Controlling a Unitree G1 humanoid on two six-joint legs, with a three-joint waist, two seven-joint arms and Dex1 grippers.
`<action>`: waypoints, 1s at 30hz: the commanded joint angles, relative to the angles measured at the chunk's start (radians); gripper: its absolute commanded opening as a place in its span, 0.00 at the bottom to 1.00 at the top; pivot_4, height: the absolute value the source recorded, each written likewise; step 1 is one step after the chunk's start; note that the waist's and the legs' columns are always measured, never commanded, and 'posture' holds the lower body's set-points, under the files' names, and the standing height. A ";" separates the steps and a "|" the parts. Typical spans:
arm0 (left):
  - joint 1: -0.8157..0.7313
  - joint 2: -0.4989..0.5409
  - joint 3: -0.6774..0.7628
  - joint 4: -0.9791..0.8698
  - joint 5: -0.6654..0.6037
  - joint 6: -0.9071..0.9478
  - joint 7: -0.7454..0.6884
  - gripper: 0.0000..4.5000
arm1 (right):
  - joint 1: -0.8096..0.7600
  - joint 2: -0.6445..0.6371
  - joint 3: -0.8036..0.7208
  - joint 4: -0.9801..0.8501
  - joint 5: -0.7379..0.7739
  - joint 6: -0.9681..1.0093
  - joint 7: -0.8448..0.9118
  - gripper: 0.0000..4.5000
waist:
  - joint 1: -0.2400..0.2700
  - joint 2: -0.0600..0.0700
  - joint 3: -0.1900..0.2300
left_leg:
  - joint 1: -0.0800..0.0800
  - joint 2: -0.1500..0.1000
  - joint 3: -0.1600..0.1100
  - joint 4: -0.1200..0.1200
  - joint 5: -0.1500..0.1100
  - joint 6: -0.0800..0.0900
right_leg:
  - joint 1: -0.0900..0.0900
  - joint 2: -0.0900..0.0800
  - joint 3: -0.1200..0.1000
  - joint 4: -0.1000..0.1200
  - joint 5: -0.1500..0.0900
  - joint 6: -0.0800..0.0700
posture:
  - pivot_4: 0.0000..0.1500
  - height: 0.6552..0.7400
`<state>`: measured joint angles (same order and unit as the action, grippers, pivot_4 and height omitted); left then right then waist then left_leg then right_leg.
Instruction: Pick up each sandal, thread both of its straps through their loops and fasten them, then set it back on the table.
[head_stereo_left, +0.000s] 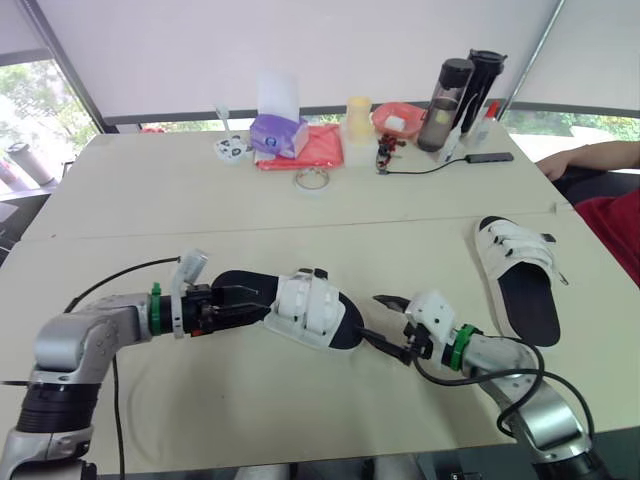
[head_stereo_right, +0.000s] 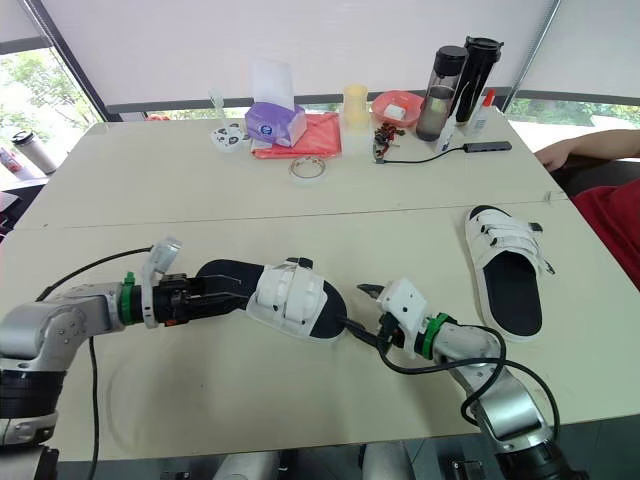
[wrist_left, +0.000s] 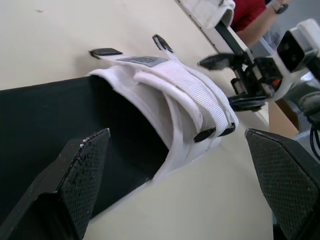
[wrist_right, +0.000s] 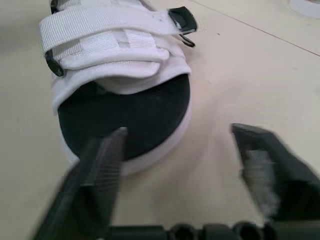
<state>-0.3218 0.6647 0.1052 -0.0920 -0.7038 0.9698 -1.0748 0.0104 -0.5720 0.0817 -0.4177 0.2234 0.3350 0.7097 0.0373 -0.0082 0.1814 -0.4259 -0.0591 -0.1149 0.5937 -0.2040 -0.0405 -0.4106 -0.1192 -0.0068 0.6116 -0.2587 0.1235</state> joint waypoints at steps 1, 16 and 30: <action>-0.035 -0.016 -0.061 0.045 0.040 -0.076 -0.028 1.00 | 0.027 -0.043 -0.084 -0.120 0.037 0.051 -0.008 0.99 | 0.000 -0.001 0.002 | 0.000 0.000 0.000 0.000 0.000 0.000 | 0.000 0.000 0.000 0.000 0.000 0.000 | 1.00 1.00; -0.213 -0.153 -0.160 0.273 0.019 -0.079 -0.189 1.00 | 0.084 -0.062 -0.129 -0.237 0.054 0.144 -0.069 0.99 | -0.001 -0.003 0.004 | 0.000 -0.001 0.001 0.005 0.000 0.001 | 0.004 0.000 -0.002 0.001 0.001 0.000 | 1.00 1.00; -0.196 -0.170 -0.215 0.230 0.024 -0.020 -0.182 1.00 | 0.094 -0.076 -0.128 -0.225 0.035 0.128 -0.073 0.99 | -0.008 -0.003 0.005 | 0.001 0.000 0.001 0.007 0.000 0.001 | 0.004 0.001 -0.002 0.004 0.002 0.003 | 1.00 1.00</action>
<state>-0.5086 0.5129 -0.0950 0.1417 -0.6783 0.9517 -1.2613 0.1133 -0.6404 -0.0453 -0.6135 0.2596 0.4829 0.6364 0.0290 -0.0112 0.1861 -0.4252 -0.0596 -0.1136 0.6009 -0.2036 -0.0400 -0.4069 -0.1180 -0.0083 0.6162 -0.2564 0.1271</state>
